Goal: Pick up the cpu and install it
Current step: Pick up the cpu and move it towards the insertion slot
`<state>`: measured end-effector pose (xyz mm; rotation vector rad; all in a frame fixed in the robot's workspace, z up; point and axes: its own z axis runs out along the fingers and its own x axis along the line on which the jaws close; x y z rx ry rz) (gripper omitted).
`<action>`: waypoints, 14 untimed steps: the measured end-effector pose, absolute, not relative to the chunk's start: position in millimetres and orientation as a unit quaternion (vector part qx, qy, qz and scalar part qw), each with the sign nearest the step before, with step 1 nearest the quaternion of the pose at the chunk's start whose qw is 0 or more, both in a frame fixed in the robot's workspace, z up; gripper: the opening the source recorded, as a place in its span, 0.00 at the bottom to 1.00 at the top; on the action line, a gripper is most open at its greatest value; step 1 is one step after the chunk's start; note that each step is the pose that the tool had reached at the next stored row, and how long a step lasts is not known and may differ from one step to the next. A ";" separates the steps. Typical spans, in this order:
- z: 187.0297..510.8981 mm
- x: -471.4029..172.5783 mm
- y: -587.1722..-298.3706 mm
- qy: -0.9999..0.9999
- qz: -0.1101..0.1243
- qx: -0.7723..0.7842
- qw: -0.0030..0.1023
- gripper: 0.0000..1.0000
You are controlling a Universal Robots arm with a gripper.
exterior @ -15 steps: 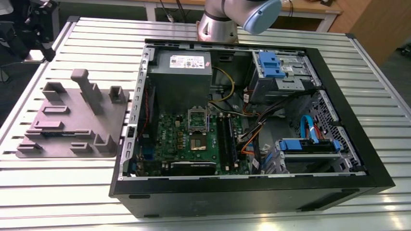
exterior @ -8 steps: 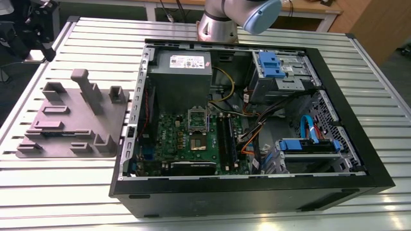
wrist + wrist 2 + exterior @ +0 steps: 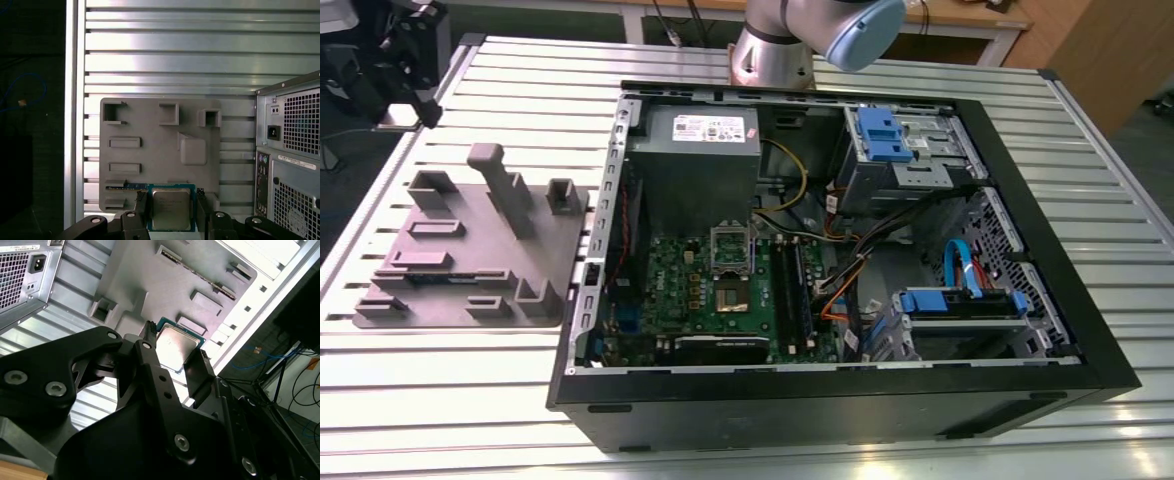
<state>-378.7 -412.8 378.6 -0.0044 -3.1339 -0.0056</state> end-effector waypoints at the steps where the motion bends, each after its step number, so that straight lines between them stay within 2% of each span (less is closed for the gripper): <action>1: 378.6 -378.4 -412.8 -1.000 -0.002 -0.001 0.004 0.47; 14: 378.6 -375.0 -412.8 -1.000 -0.002 -0.001 0.004 0.47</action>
